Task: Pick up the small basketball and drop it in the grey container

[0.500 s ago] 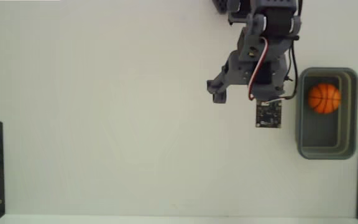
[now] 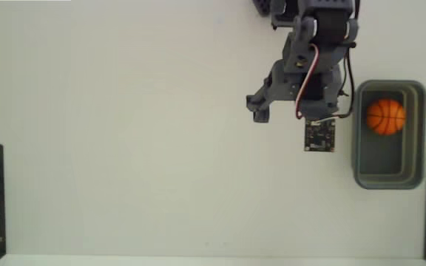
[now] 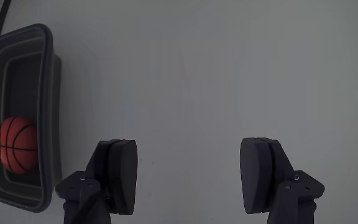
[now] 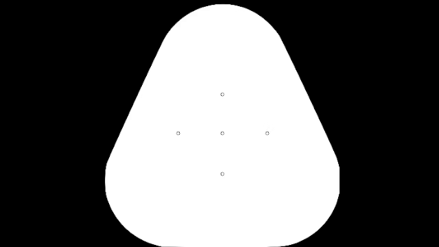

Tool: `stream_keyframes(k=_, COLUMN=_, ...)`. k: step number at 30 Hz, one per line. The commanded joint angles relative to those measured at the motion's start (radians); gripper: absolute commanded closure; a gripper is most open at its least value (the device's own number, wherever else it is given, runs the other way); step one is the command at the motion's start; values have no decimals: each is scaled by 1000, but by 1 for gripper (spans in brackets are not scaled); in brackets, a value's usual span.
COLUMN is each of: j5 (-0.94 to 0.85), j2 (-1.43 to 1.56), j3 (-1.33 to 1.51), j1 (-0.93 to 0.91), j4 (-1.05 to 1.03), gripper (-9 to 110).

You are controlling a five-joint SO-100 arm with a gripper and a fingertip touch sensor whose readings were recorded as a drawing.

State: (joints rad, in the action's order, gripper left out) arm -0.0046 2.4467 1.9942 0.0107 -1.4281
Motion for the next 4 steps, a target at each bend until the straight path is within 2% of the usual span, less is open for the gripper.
stream_keyframes(k=1, j5=5, j2=34, j3=5, j1=-11, j4=-2, gripper=-9)
stream_keyframes(k=4, j5=5, j2=34, j3=5, j1=-11, j4=-2, gripper=-9)
